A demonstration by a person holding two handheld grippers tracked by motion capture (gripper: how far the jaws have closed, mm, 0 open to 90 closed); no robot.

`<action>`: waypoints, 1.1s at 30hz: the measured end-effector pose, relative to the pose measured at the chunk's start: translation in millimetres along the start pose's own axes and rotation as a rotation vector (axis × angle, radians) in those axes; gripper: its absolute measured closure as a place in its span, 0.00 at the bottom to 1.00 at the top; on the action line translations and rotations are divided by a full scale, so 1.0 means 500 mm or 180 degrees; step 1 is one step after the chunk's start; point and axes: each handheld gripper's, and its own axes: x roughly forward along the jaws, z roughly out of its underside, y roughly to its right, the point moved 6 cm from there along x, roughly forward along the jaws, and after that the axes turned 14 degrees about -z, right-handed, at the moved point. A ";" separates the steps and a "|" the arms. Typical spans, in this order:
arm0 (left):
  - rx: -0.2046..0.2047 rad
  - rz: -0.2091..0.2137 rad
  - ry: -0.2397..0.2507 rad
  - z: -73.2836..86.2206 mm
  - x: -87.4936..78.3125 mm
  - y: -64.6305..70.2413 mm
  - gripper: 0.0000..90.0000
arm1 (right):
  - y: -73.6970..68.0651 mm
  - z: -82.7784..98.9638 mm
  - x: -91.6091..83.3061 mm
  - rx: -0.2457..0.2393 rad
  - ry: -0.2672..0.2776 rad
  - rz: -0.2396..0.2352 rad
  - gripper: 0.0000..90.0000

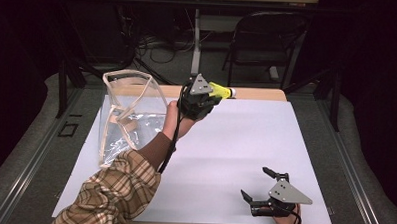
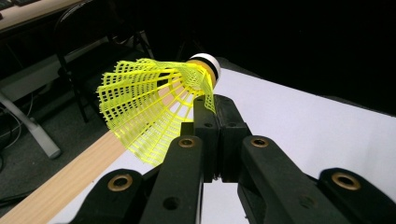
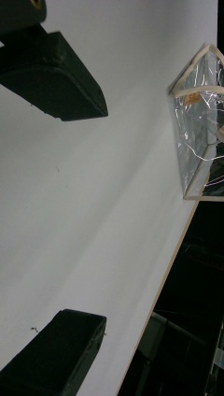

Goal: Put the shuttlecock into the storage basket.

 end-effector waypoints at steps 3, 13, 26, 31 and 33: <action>0.0004 -0.0007 0.0017 -0.004 -0.002 -0.002 0.99 | 0.000 0.000 0.000 0.0001 0.0000 -0.0001 0.02; 0.0022 -0.0047 0.0047 -0.015 -0.011 -0.016 0.99 | 0.000 0.000 -0.001 -0.0001 -0.0009 0.0002 0.02; -0.0031 -0.0125 0.0088 -0.018 -0.022 -0.039 0.99 | 0.000 0.000 -0.001 0.0002 -0.0012 0.0002 0.02; -0.0053 -0.0161 0.0113 -0.019 -0.027 -0.049 0.99 | 0.000 0.000 -0.001 0.0004 -0.0010 0.0001 0.02; -0.0063 -0.0173 0.0121 -0.019 -0.029 -0.053 0.99 | 0.000 0.000 -0.001 0.0002 -0.0010 0.0001 0.02</action>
